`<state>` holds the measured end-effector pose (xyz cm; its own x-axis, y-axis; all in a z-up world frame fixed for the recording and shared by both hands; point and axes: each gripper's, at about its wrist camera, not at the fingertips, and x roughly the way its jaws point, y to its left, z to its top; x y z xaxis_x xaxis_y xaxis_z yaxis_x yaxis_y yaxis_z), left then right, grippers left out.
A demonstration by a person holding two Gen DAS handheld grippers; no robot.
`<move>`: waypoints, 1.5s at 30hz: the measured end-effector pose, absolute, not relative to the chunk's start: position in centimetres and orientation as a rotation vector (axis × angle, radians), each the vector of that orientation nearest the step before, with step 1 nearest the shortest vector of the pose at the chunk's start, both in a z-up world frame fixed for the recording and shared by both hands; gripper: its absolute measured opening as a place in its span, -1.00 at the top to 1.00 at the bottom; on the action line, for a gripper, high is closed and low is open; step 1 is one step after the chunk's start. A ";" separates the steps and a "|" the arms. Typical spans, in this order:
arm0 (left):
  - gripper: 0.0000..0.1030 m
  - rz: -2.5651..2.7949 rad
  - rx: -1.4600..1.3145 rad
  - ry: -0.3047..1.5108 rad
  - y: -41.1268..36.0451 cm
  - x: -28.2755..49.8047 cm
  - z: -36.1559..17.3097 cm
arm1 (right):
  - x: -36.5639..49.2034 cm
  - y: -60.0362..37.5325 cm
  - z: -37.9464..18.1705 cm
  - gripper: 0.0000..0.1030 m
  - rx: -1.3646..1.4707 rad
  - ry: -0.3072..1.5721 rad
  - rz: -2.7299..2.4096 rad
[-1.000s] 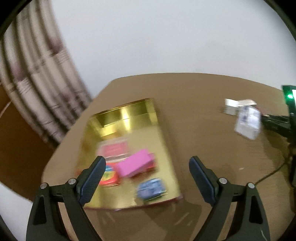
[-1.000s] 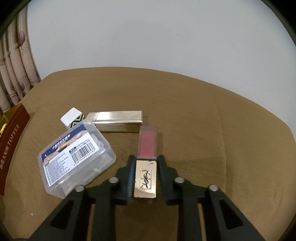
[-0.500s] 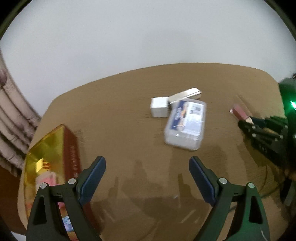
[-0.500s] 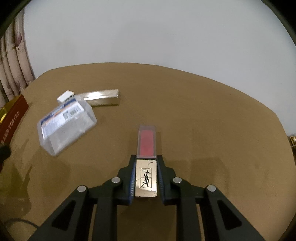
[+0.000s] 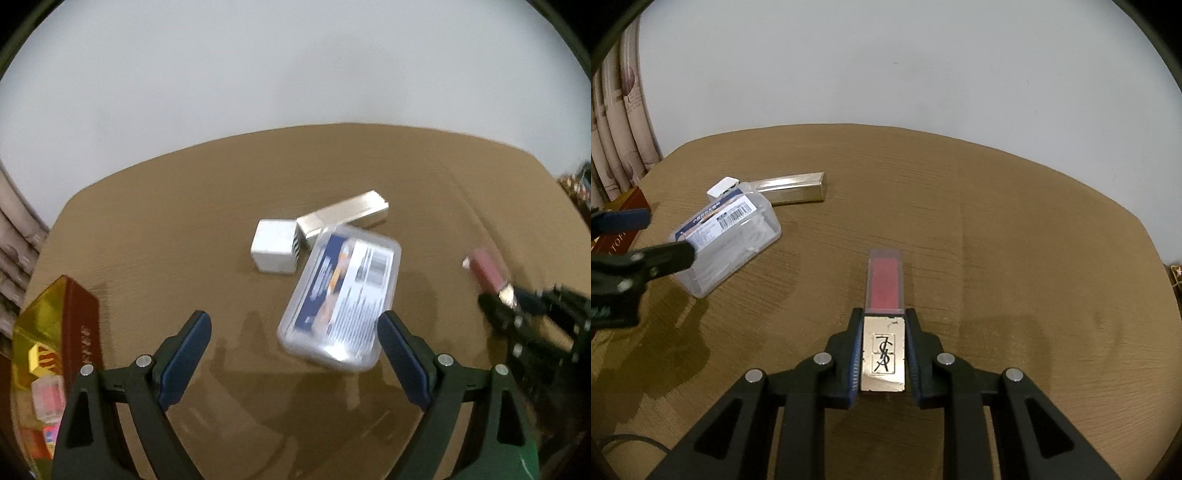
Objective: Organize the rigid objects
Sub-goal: 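Grasp the clear blue-labelled box with the left tool while the right tool holds the lipstick, then carry the clear blue-labelled box with the left tool into the gold tin and release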
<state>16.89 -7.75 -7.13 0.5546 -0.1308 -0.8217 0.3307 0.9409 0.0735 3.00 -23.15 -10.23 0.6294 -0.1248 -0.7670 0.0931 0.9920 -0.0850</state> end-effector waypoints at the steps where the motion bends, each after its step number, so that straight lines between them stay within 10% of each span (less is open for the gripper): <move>1: -0.74 -0.279 0.222 0.950 -7.9 17.3 -7.2 | 3.4 -24.0 -9.7 0.59 -0.037 0.882 -0.124; 17: -0.73 -0.332 0.240 0.974 -11.3 18.3 -8.6 | 4.5 -25.7 -7.9 0.58 -0.030 0.884 -0.124; 27: -0.25 -0.309 0.185 1.038 -11.3 19.5 -10.6 | 4.5 -25.8 -7.9 0.58 -0.027 0.884 -0.124; 45: -0.15 -0.352 0.184 1.007 -8.8 12.7 -9.2 | 4.7 -25.4 -8.0 0.58 -0.023 0.883 -0.126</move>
<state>12.74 -8.79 -9.22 0.4846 -0.2028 -0.8509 0.3709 0.9286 -0.0101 4.73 -25.43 -7.96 0.6276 -0.1199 -0.7692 0.1007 0.9923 -0.0725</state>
